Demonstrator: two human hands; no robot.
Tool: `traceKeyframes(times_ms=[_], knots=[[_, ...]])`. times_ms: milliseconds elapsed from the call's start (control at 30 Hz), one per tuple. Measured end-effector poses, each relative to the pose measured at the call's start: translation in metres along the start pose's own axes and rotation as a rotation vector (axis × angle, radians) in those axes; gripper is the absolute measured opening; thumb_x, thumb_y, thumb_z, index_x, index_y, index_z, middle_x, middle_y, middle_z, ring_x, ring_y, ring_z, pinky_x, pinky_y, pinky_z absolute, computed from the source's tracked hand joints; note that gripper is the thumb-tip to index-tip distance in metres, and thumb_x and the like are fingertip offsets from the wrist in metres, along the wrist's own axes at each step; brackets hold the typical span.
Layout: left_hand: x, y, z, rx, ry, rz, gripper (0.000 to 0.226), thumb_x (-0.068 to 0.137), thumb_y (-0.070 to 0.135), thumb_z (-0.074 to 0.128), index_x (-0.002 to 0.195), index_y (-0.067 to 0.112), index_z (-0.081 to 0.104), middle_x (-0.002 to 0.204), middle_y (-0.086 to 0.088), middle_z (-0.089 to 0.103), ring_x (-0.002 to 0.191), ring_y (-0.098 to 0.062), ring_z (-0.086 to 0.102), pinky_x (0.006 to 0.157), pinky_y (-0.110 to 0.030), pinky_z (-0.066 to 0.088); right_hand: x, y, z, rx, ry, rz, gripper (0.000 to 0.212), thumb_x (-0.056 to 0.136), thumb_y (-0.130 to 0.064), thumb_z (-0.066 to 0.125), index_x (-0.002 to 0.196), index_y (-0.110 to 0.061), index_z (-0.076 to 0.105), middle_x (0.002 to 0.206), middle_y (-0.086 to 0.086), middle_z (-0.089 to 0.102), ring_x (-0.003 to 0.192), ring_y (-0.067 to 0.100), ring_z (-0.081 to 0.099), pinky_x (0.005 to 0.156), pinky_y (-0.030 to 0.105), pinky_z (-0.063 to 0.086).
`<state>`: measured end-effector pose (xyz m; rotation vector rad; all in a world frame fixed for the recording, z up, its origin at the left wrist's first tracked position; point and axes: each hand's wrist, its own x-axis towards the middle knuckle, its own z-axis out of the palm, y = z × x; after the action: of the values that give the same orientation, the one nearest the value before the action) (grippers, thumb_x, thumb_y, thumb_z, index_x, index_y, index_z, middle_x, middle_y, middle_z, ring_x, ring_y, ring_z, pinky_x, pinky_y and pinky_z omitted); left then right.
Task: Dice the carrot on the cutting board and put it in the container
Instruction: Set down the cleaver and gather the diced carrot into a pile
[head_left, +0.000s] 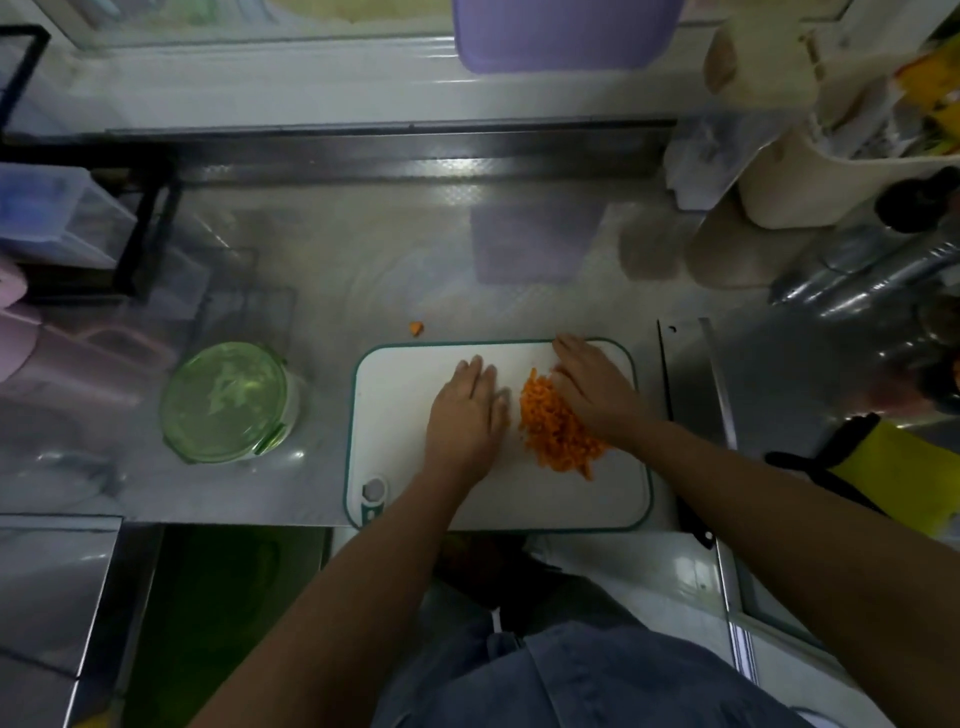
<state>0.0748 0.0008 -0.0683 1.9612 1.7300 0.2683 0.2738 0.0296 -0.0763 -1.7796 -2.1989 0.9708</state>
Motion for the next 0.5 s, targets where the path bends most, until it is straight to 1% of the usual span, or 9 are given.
traceKeyframes(times_ms=[67,167,200,267,333,400,500], knots=[[-0.002,0.003,0.003,0.008,0.004,-0.011,0.066,0.093,0.044,0.021,0.136,0.002,0.05,0.145,-0.021,0.042,0.137,-0.037,0.037,0.11,-0.047,0.032,-0.014,0.001,0.002,-0.001,-0.021,-0.056,0.065,0.094,-0.042,0.024,0.148,-0.006,0.024,0.157,0.01,0.019,0.146,0.018,0.012,0.117,0.027,0.002],[-0.003,0.006,0.006,-0.006,0.01,-0.034,0.066,0.093,0.045,0.021,0.136,0.003,0.05,0.146,-0.02,0.041,0.138,-0.036,0.035,0.111,-0.048,0.03,-0.032,0.006,0.0,0.016,-0.028,-0.161,0.063,0.095,-0.045,0.027,0.147,-0.008,0.03,0.154,0.009,0.029,0.143,0.018,0.022,0.119,0.032,0.014],[-0.003,0.006,0.007,-0.009,0.009,-0.039,0.067,0.093,0.045,0.02,0.136,0.004,0.049,0.147,-0.019,0.04,0.139,-0.035,0.033,0.112,-0.047,0.028,-0.034,0.007,-0.002,0.023,-0.02,-0.182,0.063,0.096,-0.045,0.029,0.147,-0.009,0.029,0.154,0.007,0.028,0.143,0.017,0.022,0.118,0.032,0.015],[-0.004,0.005,0.008,-0.011,0.011,-0.031,0.067,0.094,0.046,0.02,0.138,0.005,0.048,0.149,-0.018,0.038,0.141,-0.033,0.031,0.114,-0.045,0.024,-0.037,0.013,-0.006,0.042,0.031,-0.189,0.063,0.096,-0.046,0.029,0.149,-0.011,0.026,0.157,0.004,0.02,0.146,0.014,0.014,0.119,0.03,0.011],[-0.006,0.004,0.009,-0.021,0.018,-0.018,0.066,0.094,0.045,0.02,0.139,0.005,0.047,0.15,-0.017,0.037,0.141,-0.032,0.029,0.115,-0.044,0.023,-0.037,0.019,-0.007,0.079,0.094,-0.132,0.067,0.094,-0.049,0.027,0.149,-0.011,0.023,0.158,0.004,0.014,0.147,0.014,0.008,0.118,0.028,0.007],[-0.01,0.004,0.01,-0.037,0.032,0.0,0.067,0.094,0.046,0.018,0.14,0.005,0.046,0.151,-0.017,0.035,0.142,-0.031,0.028,0.117,-0.043,0.021,-0.041,0.023,-0.001,0.083,0.113,-0.064,0.07,0.094,-0.05,0.025,0.15,-0.007,0.018,0.158,0.005,0.009,0.146,0.013,0.002,0.119,0.027,0.002],[-0.017,0.005,0.014,-0.079,0.015,-0.004,0.061,0.097,0.043,0.02,0.145,0.008,0.038,0.156,-0.013,0.026,0.146,-0.026,0.018,0.12,-0.037,0.011,-0.048,0.017,0.019,0.086,0.097,-0.012,0.07,0.094,-0.047,0.024,0.15,-0.007,0.01,0.159,0.007,0.002,0.146,0.014,-0.006,0.12,0.033,-0.003]])
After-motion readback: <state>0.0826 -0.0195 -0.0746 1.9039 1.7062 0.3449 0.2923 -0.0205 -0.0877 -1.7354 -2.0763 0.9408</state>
